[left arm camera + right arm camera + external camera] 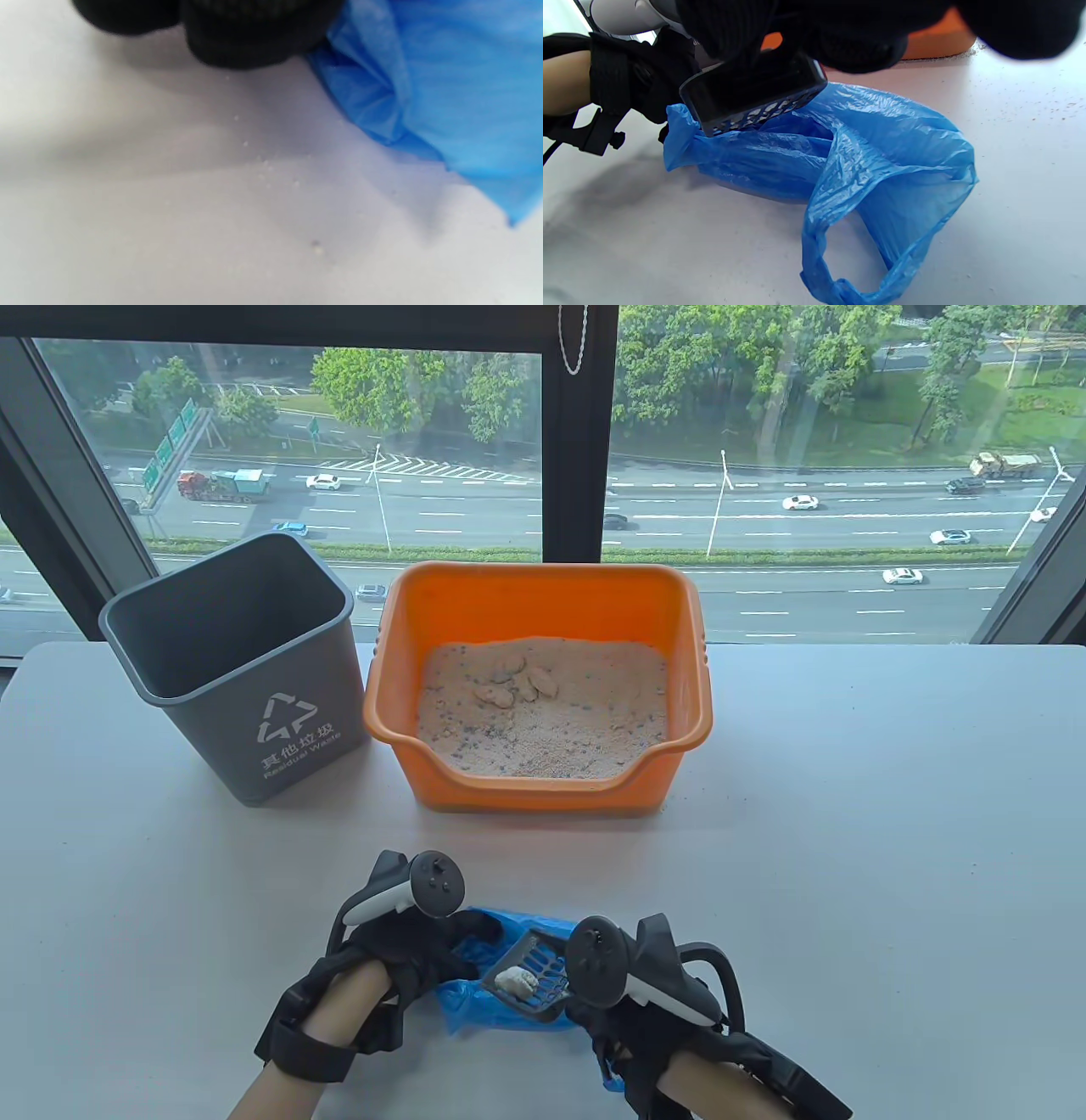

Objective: Scoop cat litter

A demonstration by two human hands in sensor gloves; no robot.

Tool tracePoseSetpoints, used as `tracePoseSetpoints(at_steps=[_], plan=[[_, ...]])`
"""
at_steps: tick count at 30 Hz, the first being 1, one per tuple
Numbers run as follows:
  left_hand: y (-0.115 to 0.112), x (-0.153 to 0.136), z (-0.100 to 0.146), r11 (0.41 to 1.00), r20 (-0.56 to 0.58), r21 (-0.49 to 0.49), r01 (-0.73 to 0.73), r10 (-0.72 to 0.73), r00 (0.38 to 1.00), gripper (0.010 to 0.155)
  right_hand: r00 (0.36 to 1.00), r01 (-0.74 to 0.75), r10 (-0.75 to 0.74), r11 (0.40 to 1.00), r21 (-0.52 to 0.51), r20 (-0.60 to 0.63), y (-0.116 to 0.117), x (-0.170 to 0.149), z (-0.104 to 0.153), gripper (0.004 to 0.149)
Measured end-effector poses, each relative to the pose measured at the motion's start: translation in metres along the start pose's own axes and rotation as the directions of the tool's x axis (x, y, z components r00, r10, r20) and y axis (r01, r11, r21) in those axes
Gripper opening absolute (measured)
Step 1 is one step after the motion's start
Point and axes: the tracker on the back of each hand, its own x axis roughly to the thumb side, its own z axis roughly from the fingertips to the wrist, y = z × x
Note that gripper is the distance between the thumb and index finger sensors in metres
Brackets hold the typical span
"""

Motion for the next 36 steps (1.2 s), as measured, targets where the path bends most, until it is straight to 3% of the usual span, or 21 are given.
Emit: tracePoseSetpoints(at_steps=[7,11,22,25,30,36], plan=[[-0.001,0.001,0.0,1.0,0.009,-0.021,0.006,-0.006,1.0,0.071,0.996,-0.063,0.064,0.998,0.017,-0.06,-0.013,0.012,-0.027,0.058],[-0.002,0.002,0.0,0.999,0.012,-0.03,0.02,-0.019,1.0,0.073,0.971,-0.192,0.188,0.981,-0.013,-0.148,-0.031,0.012,-0.036,0.057],[-0.004,0.005,0.0,0.999,0.013,-0.03,0.037,-0.036,0.999,0.076,0.971,-0.185,0.188,0.982,0.029,-0.146,-0.059,0.001,-0.029,0.054],[-0.004,0.005,0.0,0.999,0.013,-0.03,0.037,-0.036,0.999,0.076,0.981,-0.134,0.133,0.991,0.005,-0.139,-0.069,-0.007,-0.019,0.055],[-0.005,0.005,0.0,0.999,0.009,-0.026,0.039,-0.039,0.999,0.076,0.987,0.059,-0.087,0.979,-0.193,-0.136,-0.101,-0.022,-0.009,0.057],[-0.005,0.006,0.0,0.999,0.008,-0.026,0.04,-0.04,0.999,0.076,0.957,0.183,-0.231,0.95,-0.255,-0.176,-0.127,-0.028,-0.047,0.059]])
